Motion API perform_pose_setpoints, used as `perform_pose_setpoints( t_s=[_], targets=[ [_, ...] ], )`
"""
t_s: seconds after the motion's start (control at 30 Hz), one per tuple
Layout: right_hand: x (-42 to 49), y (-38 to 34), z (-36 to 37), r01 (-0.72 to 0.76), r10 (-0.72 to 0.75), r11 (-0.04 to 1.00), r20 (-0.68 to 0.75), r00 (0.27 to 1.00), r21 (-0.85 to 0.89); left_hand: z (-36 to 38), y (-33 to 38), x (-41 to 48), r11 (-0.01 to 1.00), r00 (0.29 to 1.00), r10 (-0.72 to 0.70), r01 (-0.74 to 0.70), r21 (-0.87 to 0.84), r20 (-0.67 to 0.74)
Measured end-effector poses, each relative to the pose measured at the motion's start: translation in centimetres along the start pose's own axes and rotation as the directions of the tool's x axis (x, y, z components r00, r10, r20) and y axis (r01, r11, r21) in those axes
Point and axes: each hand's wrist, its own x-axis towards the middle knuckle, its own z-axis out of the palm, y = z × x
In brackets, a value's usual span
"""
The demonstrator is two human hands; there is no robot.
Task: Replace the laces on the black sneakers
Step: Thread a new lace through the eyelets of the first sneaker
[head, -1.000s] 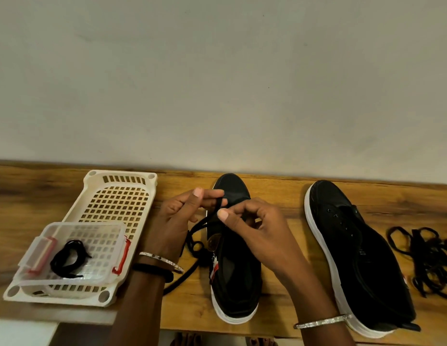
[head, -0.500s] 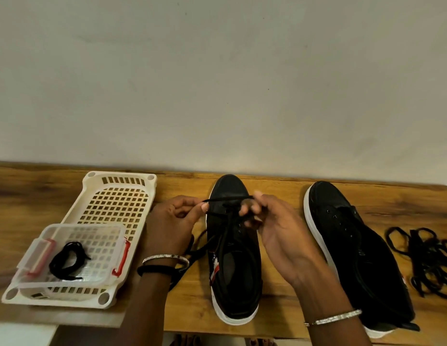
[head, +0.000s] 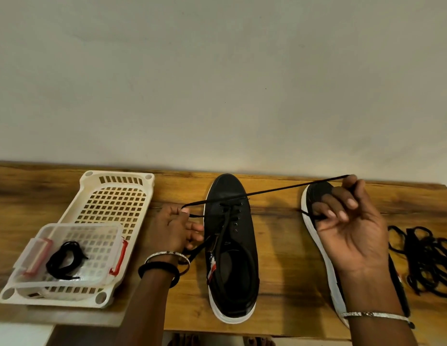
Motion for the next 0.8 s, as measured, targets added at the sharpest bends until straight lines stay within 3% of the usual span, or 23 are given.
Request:
perform_pose_setpoints(
  t_s=[0.07, 0.1, 0.17, 0.2, 0.27, 0.3, 0.4, 0.57, 0.63, 0.8],
  targets=[
    [-0.1, 0.0, 0.0, -0.008, 0.004, 0.991, -0.033, 0.999, -0.132, 0.1, -0.4, 0.0, 0.989, 0.994, 0.084, -0.075, 0.127, -0.07],
    [-0.2, 0.3, 0.3, -0.019, 0.007, 0.968, -0.051, 0.999, -0.249, 0.1, -0.5, 0.0, 0.945, 0.966, 0.226, -0.187, 0.267, -0.125],
    [-0.5, 1.3, 1.2, -0.056, 0.031, 0.856, -0.058, 0.998, -0.514, 0.1, 0.2, -0.5, 0.7, 0.786, 0.612, -0.484, 0.526, -0.091],
    [-0.7, 2.1, 1.7, -0.083, 0.064, 0.774, -0.053, 0.997, -0.628, 0.3, 0.7, -0.8, 0.566, 0.672, 0.741, -0.618, 0.545, -0.007],
    [-1.1, 3.8, 2.8, -0.113, 0.173, 0.604, -0.009, 0.985, -0.789, 1.1, 1.5, -1.7, 0.395, 0.521, 0.836, -0.789, 0.47, 0.172],
    [-1.3, 4.7, 3.3, -0.106, 0.231, 0.541, 0.026, 0.973, -0.834, 1.5, 1.6, -2.1, 0.352, 0.483, 0.839, -0.832, 0.428, 0.25],
    [-1.6, 6.9, 4.2, -0.024, 0.319, 0.456, 0.139, 0.938, -0.89, 2.5, 1.6, -2.9, 0.364, 0.487, 0.787, -0.862, 0.352, 0.379],
    [-1.4, 7.9, 4.0, 0.073, 0.299, 0.369, 0.193, 0.935, -0.926, 1.6, 2.0, -2.8, 0.495, 0.543, 0.758, -0.839, 0.224, 0.361],
    [-1.4, 8.0, 4.1, 0.092, 0.303, 0.39, 0.222, 0.927, -0.916, 1.5, 2.4, -2.8, 0.533, 0.561, 0.716, -0.824, 0.192, 0.417],
    [-1.4, 7.1, 4.1, 0.036, 0.274, 0.474, 0.186, 0.943, -0.88, 2.1, 1.9, -2.1, 0.401, 0.469, 0.748, -0.883, 0.242, 0.47]
  ],
)
